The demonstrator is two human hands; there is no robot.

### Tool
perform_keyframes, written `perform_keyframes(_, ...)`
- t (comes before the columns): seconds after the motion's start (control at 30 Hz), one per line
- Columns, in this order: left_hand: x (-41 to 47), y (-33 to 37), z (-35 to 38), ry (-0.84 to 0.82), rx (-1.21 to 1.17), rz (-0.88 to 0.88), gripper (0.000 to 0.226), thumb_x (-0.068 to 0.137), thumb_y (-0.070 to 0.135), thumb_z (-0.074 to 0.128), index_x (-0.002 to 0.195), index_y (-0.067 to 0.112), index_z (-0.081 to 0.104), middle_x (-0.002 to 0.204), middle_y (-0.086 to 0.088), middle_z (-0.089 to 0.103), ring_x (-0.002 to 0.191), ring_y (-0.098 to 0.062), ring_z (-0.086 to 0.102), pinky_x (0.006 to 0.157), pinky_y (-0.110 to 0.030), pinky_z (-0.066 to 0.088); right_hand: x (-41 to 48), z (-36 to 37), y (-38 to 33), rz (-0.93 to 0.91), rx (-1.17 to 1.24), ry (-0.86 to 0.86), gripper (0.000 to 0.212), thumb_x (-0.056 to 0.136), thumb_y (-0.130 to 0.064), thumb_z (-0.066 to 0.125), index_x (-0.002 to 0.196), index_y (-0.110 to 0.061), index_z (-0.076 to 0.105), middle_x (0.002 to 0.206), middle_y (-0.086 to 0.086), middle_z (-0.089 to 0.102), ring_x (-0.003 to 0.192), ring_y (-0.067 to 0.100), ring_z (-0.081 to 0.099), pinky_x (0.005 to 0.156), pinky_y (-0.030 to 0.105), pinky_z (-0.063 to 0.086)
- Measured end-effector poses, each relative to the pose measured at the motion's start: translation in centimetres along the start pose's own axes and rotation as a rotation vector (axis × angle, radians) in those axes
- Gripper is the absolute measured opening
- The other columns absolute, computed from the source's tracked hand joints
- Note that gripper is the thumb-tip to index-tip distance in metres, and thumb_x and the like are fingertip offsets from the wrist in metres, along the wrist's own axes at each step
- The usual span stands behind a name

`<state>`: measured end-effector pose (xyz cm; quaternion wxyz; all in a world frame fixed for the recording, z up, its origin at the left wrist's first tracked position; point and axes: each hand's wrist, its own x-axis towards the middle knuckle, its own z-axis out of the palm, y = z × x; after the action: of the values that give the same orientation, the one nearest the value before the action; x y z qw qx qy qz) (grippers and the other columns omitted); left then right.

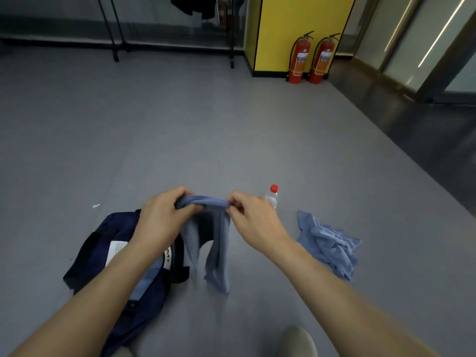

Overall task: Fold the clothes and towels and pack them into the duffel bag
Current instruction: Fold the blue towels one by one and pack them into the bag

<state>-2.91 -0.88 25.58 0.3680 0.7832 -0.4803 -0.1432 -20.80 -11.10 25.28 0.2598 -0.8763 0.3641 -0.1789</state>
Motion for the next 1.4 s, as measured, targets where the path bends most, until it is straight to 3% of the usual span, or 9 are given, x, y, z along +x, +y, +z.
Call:
perform_keyframes(0.2,-0.8,2.1,0.7,-0.025,-0.128,0.087,0.019,0.088,0.024,0.071,0.101,0.033,0.059,0.080,0.019,0.068,0.081,0.003,0.062,0.065,-0.013,0.044,-0.2,0.5,-1.4,-0.079,0.165,-0.103,0.028,0.086,-0.030,0.059,0.114,-0.032,0.059,0.104,-0.008,0.067,0.098,0.019,0.062,0.087,0.038,0.050)
perform_keyframes(0.3,-0.5,2.2,0.8,-0.042,-0.048,0.166,0.030,0.090,0.020,0.066,0.114,0.029,0.050,0.080,0.035,0.063,0.079,0.011,0.058,0.067,-0.008,0.040,0.0,0.2,-1.5,-0.115,0.128,-0.043,0.016,0.093,-0.029,0.060,0.108,-0.027,0.065,0.091,-0.008,0.068,0.088,0.018,0.061,0.081,0.034,0.047)
perform_keyframes(0.4,-0.2,1.3,0.6,-0.073,-0.005,0.161,0.023,0.091,0.023,0.069,0.106,0.033,0.054,0.078,0.024,0.063,0.078,0.008,0.058,0.067,-0.014,0.039,0.1,-0.5,-0.7,-0.104,0.161,0.080,0.010,0.094,-0.025,0.059,0.092,-0.026,0.068,0.078,-0.012,0.066,0.076,0.011,0.060,0.071,0.027,0.042)
perform_keyframes(0.53,0.1,-0.6,0.3,-0.042,-0.029,0.093,0.012,0.095,0.025,0.064,0.085,0.032,0.067,0.077,0.015,0.067,0.078,-0.002,0.062,0.069,-0.029,0.046,0.4,-1.0,0.7,0.006,0.289,0.066,0.013,0.095,-0.020,0.055,0.085,-0.026,0.061,0.072,-0.011,0.063,0.067,0.008,0.056,0.064,0.034,0.047)
perform_keyframes(0.73,-0.4,0.8,0.7,-0.088,-0.056,0.164,0.010,0.090,0.028,0.069,0.085,0.035,0.069,0.075,0.018,0.066,0.072,-0.004,0.061,0.063,-0.018,0.044,-0.2,-0.4,-0.4,-0.090,0.160,-0.065,0.014,0.091,-0.041,0.060,0.104,-0.037,0.061,0.089,-0.017,0.067,0.085,0.008,0.061,0.078,0.034,0.051)
perform_keyframes(0.87,-0.2,0.5,0.5,-0.080,-0.013,0.177,0.007,0.088,0.033,0.073,0.083,0.031,0.068,0.074,0.019,0.064,0.072,-0.004,0.058,0.064,-0.020,0.042,0.3,-1.0,-0.4,-0.143,0.016,-0.005,0.031,0.093,-0.050,0.045,0.105,-0.035,0.070,0.079,-0.014,0.068,0.072,0.008,0.060,0.073,0.034,0.051)
perform_keyframes(0.97,0.5,-1.3,-0.2,-0.117,0.056,0.101,0.011,0.085,0.036,0.076,0.080,0.031,0.067,0.075,0.018,0.065,0.072,-0.006,0.058,0.065,-0.024,0.044,0.4,-2.2,1.2,-0.136,-0.095,-0.096,0.021,0.101,-0.037,0.050,0.104,-0.033,0.071,0.068,-0.017,0.059,0.066,0.001,0.053,0.069,0.025,0.042)
perform_keyframes(1.2,2.3,-7.0,-0.3,-0.192,0.232,-0.058,0.013,0.091,0.034,0.068,0.078,0.036,0.066,0.079,0.017,0.068,0.081,-0.004,0.061,0.073,-0.031,0.052,0.8,-3.4,6.7,0.127,0.147,-0.152,0.024,0.100,-0.024,0.056,0.080,-0.015,0.066,0.073,0.009,0.053,0.058,0.012,0.063,0.076,0.049,0.058)
perform_keyframes(1.4,4.8,-9.1,0.3,-0.026,0.302,-0.140,0.017,0.093,0.035,0.064,0.078,0.030,0.068,0.069,0.011,0.065,0.073,-0.013,0.060,0.068,-0.036,0.050,2.7,-3.3,9.4,0.121,0.054,-0.094,0.036,0.100,-0.029,0.057,0.066,-0.043,0.063,0.060,-0.008,0.047,0.062,0.012,0.040,0.065,0.037,0.042)
